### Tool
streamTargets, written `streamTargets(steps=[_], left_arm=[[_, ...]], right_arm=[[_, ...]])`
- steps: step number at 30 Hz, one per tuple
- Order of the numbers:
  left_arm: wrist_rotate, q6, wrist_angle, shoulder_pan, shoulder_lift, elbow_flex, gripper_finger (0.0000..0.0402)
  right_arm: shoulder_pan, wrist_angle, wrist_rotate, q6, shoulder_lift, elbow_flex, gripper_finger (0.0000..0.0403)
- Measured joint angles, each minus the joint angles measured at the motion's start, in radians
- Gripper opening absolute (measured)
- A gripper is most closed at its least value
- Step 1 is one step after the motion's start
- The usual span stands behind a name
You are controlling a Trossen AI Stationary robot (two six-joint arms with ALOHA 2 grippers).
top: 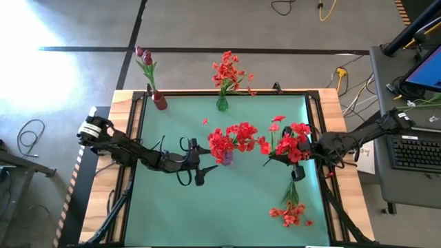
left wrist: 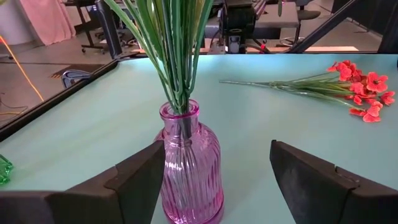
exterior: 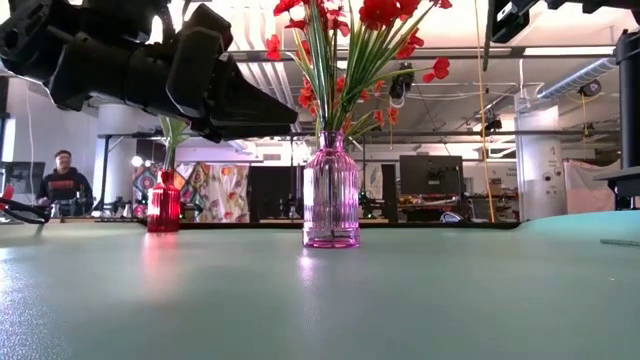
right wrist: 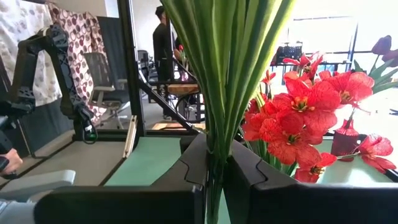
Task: Sort flowers into vase by color
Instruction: Put the orange flowers into the purple vase
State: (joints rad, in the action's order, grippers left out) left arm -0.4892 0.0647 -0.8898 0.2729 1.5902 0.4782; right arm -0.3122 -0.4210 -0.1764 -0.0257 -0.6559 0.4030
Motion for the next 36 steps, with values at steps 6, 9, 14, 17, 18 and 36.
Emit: streamTargets(steps=[6,9,14,17,18,36], left_arm=[[0.000,0.000,0.000,0.000,0.000,0.005,0.0275],[0.000,0.000,0.000,0.000,-0.001,0.006,0.0275],[0.001,0.000,0.000,0.000,-0.001,0.005,0.0275],[0.001,0.000,0.001,0.000,-0.001,0.005,0.0275],[0.001,0.000,0.001,0.000,-0.001,0.005,0.0275],[0.001,-0.012,0.001,0.000,-0.001,0.004,0.0275]], right_arm=[[0.000,-0.091,0.000,0.001,-0.049,0.000,0.0023],[0.000,-0.161,0.000,0.010,-0.112,0.000,0.0023],[0.000,-0.319,0.000,0.056,-0.229,0.000,0.0023],[0.000,-0.400,0.000,0.081,-0.279,0.000,0.0023],[0.000,-0.425,0.000,0.087,-0.295,0.000,0.0023],[0.001,-0.535,-0.139,0.204,-0.571,0.162,0.0023]])
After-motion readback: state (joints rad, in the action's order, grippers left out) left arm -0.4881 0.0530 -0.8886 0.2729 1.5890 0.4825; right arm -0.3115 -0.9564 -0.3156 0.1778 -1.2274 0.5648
